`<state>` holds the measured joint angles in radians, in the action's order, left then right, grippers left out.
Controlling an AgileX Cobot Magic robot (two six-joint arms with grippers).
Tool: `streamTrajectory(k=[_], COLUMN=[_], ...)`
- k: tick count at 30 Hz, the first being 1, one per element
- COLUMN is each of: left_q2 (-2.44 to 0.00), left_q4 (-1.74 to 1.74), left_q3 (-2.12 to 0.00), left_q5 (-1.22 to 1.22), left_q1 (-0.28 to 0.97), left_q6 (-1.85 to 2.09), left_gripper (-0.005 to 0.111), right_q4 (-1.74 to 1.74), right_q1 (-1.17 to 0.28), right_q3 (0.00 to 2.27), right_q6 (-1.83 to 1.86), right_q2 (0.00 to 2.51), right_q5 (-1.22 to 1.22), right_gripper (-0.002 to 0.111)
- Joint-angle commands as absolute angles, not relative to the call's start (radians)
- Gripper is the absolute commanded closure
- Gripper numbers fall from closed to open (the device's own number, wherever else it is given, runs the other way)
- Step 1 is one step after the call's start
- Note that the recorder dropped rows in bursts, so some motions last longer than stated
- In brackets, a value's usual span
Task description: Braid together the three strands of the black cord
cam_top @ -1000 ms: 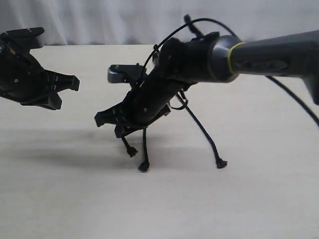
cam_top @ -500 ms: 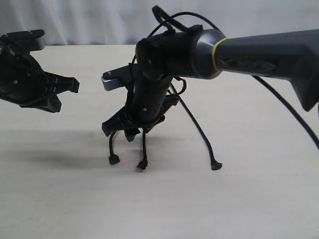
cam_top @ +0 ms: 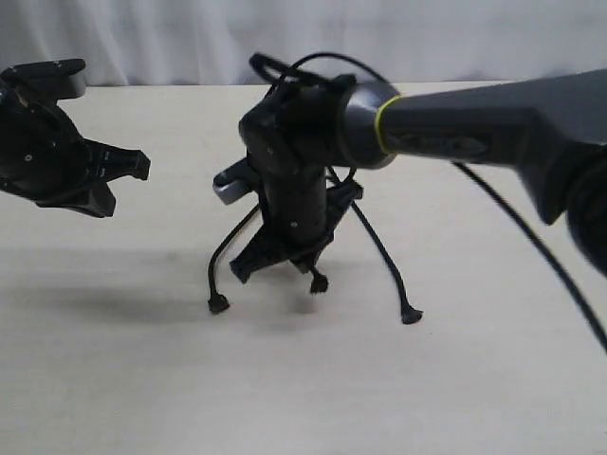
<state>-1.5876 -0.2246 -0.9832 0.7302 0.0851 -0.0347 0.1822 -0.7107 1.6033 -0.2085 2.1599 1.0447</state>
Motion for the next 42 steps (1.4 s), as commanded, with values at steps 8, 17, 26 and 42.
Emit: streamTrajectory(k=[8, 17, 26, 42], left_q2=[-1.637, -1.800, -2.024, -2.460], left_q4=[-0.222, -0.214, -0.191, -0.155], left_q3=[-0.992, -1.164, -1.506, -2.090], left_q5=[0.572, 0.665, 0.835, 1.067], left_q1=[0.455, 0.545, 0.608, 0.769], left_q6=[-0.215, -0.264, -0.266, -0.288], left_gripper=[0.107, 0.107, 0.107, 0.064], right_q4=[0.113, 0.030, -0.064, -0.153], right_q1=[-0.275, -0.248, -0.035, 0.107], right_q3=[1.380, 1.322, 1.252, 0.993], right_q6=[-0.039, -0.042, -0.090, -0.019], right_q2=[2.027, 2.001, 1.765, 1.597], right_q5=[1.018, 0.949, 0.957, 0.832], right_gripper=[0.104, 0.057, 0.057, 0.057])
